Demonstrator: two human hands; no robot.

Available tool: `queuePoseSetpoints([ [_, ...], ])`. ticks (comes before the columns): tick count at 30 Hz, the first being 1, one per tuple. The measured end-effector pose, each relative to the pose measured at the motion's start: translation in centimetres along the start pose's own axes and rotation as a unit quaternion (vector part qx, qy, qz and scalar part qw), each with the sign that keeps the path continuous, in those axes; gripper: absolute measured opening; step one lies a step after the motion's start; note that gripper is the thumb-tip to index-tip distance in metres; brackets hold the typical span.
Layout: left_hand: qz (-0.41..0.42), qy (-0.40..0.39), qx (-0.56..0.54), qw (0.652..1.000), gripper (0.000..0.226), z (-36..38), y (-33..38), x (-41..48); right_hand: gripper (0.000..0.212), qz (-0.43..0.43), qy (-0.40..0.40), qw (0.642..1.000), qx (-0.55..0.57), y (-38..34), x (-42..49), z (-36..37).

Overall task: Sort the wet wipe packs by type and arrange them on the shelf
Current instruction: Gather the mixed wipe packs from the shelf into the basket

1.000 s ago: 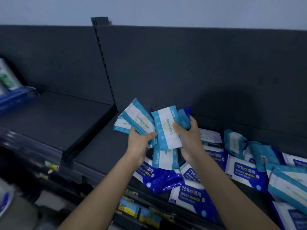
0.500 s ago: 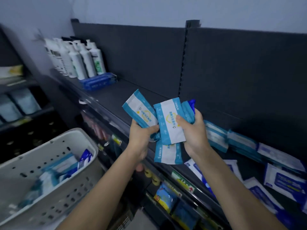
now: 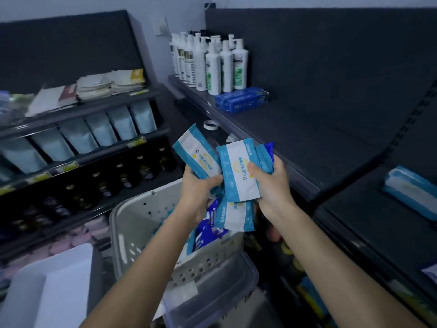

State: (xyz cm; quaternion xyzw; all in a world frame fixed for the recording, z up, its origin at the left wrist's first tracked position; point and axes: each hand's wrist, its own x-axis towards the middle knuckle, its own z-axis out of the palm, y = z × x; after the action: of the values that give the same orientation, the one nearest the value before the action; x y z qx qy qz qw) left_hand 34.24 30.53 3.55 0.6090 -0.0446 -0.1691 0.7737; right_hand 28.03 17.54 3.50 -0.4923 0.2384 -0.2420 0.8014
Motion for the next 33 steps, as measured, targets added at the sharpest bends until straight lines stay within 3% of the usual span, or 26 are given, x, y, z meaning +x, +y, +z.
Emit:
queuePoseSetpoints([
  [6, -0.053, 0.050, 0.078, 0.994, 0.046, -8.9, -2.2, 3.3, 0.032, 0.097, -0.013, 0.994, -0.051, 8.0, 1.6, 5.5],
  [9, -0.099, 0.061, 0.089, 0.989, 0.045, -11.4, -4.6, 4.0, 0.040, 0.146, -0.004, 0.986, -0.080, 11.4, 1.8, 6.0],
  [13, -0.133, 0.060, 0.117, 0.982, 0.046, -13.1, -7.1, 4.6, 0.033, 0.200, 0.007, 0.972, -0.124, 14.1, 2.5, 5.7],
  [16, -0.144, 0.020, 0.199, 0.969, 0.055, -14.0, -8.1, 4.9, 0.033, 0.238, -0.007, 0.955, -0.176, 15.2, 3.1, 5.5],
  [18, -0.144, -0.027, 0.329, 0.933, 0.067, -14.2, -8.1, 4.9, 0.039, 0.262, -0.019, 0.934, -0.244, 15.3, 3.3, 5.5],
  [20, -0.113, -0.037, 0.460, 0.880, 0.073, -13.9, -7.6, 4.9, 0.047, 0.248, -0.029, 0.910, -0.331, 14.8, 3.3, 5.2],
  [23, -0.025, -0.026, 0.497, 0.867, 0.071, -12.2, -5.7, 4.9, 0.043, 0.150, -0.042, 0.880, -0.448, 12.4, 3.2, 4.3],
  [26, 0.057, -0.062, 0.497, 0.863, 0.067, -9.3, -4.2, 4.6, 0.039, 0.094, -0.023, 0.885, -0.455, 9.3, 3.0, 2.3],
  [33, 0.183, -0.224, 0.504, 0.814, 0.055, -0.2, -4.7, 2.5, 0.024, 0.049, 0.097, 0.905, -0.411, 3.0, -0.2, -5.9],
])
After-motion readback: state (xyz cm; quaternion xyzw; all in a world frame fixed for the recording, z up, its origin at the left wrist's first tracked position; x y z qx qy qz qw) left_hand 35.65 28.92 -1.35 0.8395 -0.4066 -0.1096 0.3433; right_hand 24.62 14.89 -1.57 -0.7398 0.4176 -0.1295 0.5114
